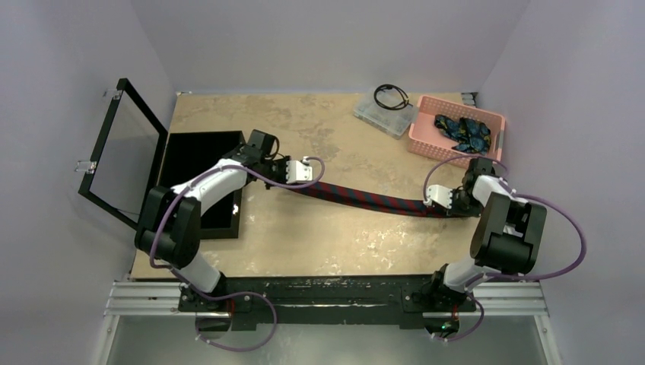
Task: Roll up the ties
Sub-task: Flatten out the tie at the center of the board.
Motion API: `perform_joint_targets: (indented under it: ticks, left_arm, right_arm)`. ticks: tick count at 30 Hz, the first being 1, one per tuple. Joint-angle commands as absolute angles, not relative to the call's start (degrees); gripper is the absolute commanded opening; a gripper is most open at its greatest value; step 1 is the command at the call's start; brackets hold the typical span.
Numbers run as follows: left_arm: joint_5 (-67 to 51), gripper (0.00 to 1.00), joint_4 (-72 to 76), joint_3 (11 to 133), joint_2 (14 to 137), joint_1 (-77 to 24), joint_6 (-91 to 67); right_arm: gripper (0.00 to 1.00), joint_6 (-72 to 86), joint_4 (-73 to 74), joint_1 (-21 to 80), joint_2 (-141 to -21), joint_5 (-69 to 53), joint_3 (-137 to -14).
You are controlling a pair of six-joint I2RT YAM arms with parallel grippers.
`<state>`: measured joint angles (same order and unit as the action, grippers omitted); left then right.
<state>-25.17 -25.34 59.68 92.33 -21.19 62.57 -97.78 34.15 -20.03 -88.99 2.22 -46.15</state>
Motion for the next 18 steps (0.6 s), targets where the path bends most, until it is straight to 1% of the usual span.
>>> perform_joint_targets:
  ticks: [1, 4, 5, 8, 10, 11, 12, 13, 15, 18]
  left_arm:
    - [-21.9, 0.00, -20.5, 61.5, 94.7, -21.0, 61.7]
    - [-20.0, 0.01, -22.2, 62.2, 98.1, -21.1, 64.3]
    - [-19.9, 0.03, -23.3, 62.5, 99.1, -21.1, 65.0]
    - [-19.2, 0.15, -26.6, 65.0, 101.7, -21.0, 63.9]
    - [-19.5, 0.35, -29.3, 67.1, 102.5, -21.1, 63.5]
    - [-19.2, 0.41, -29.7, 67.2, 102.4, -21.2, 63.4]
    - [-19.5, 0.45, -29.8, 67.0, 101.6, -21.1, 63.4]
    - [-20.2, 0.51, -30.1, 66.8, 100.7, -21.1, 63.4]
    - [-22.2, 0.63, -30.5, 66.1, 98.4, -20.7, 62.8]
    - [-26.2, 0.91, -31.9, 65.3, 94.8, -19.6, 61.6]
  right_arm:
    - [0.00, -99.8, 36.1, -20.5, -94.0, 0.2, -45.7]
    - [0.00, -99.7, 37.1, -20.5, -94.5, 0.3, -46.9]
    - [0.00, -99.9, 37.2, -20.5, -94.5, 0.2, -47.1]
    - [0.01, -100.6, 37.1, -20.5, -94.6, 0.2, -47.4]
    - [0.03, -100.9, 36.8, -20.6, -95.2, 0.3, -47.9]
    - [0.05, -100.9, 36.8, -20.5, -95.5, 0.5, -48.2]
    - [0.08, -101.0, 36.5, -20.5, -95.7, 0.7, -48.4]
    - [0.14, -101.0, 36.3, -20.5, -95.7, 1.0, -48.5]
    - [0.27, -101.4, 35.9, -20.5, -95.4, 0.8, -48.9]
    - [0.46, -101.6, 36.1, -20.5, -94.3, -0.4, -50.6]
